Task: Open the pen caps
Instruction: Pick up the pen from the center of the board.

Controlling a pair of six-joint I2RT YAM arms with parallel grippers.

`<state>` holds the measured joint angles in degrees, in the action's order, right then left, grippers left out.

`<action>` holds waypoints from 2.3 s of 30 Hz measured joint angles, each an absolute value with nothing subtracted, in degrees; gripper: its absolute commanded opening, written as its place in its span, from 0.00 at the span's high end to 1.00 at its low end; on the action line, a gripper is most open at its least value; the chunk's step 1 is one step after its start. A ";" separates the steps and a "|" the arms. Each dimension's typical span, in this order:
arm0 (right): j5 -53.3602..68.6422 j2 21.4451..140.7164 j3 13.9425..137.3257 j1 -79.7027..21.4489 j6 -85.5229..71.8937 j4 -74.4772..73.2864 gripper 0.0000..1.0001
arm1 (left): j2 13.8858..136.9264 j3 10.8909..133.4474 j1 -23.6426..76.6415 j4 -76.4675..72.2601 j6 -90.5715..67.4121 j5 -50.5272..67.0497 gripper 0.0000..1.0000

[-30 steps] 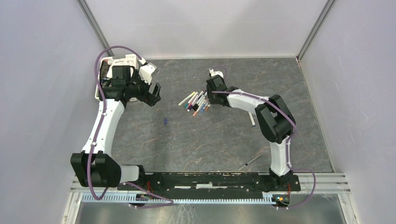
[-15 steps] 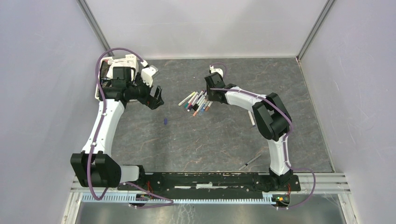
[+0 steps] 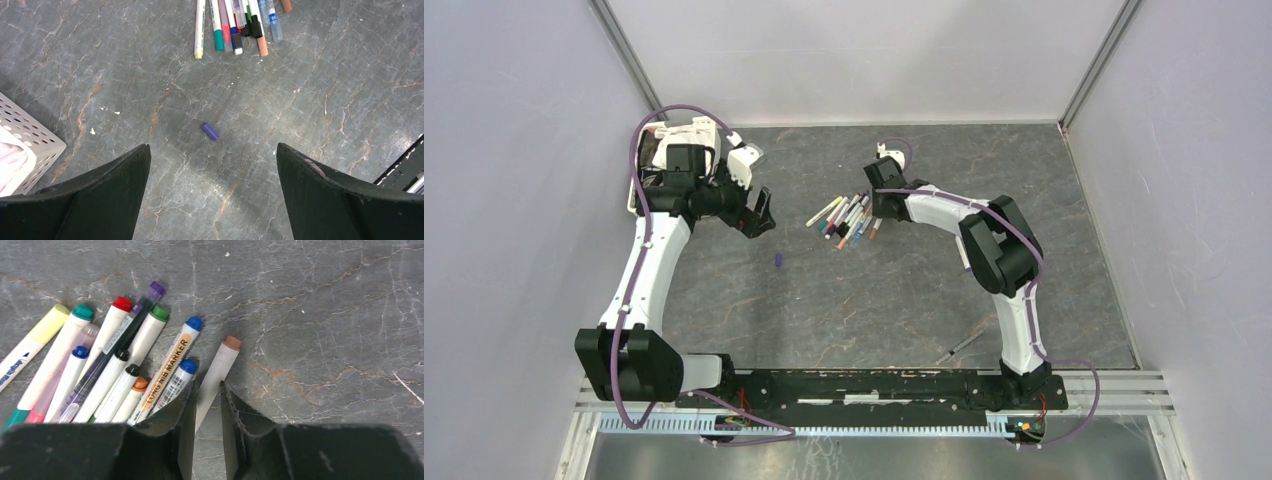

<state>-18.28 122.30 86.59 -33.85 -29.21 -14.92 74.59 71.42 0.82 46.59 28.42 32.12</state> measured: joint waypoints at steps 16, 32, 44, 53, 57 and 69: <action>-19.55 118.78 79.48 -32.71 -28.73 -11.38 1.00 | 74.63 71.44 0.82 48.31 28.84 36.23 0.00; -15.97 89.06 59.86 -39.22 -32.91 3.27 1.00 | 72.47 71.83 0.82 45.56 24.73 39.86 0.00; -14.87 85.65 58.35 -52.99 -42.26 27.24 1.00 | 67.11 65.30 6.87 43.53 23.53 54.98 0.00; -16.88 87.09 58.35 -56.29 -43.40 32.86 1.00 | 68.95 64.12 13.76 41.01 20.43 55.70 0.20; -18.33 87.07 57.69 -56.47 -43.72 35.29 1.00 | 69.10 64.10 13.74 39.42 18.81 55.77 0.40; -21.37 87.02 55.46 -57.98 -43.70 38.52 1.00 | 71.70 63.77 13.76 37.54 14.81 56.66 0.76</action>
<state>-21.37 87.02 55.46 -57.98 -43.70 38.52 71.70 63.77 13.76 37.54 14.81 56.66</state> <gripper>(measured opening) 0.026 0.336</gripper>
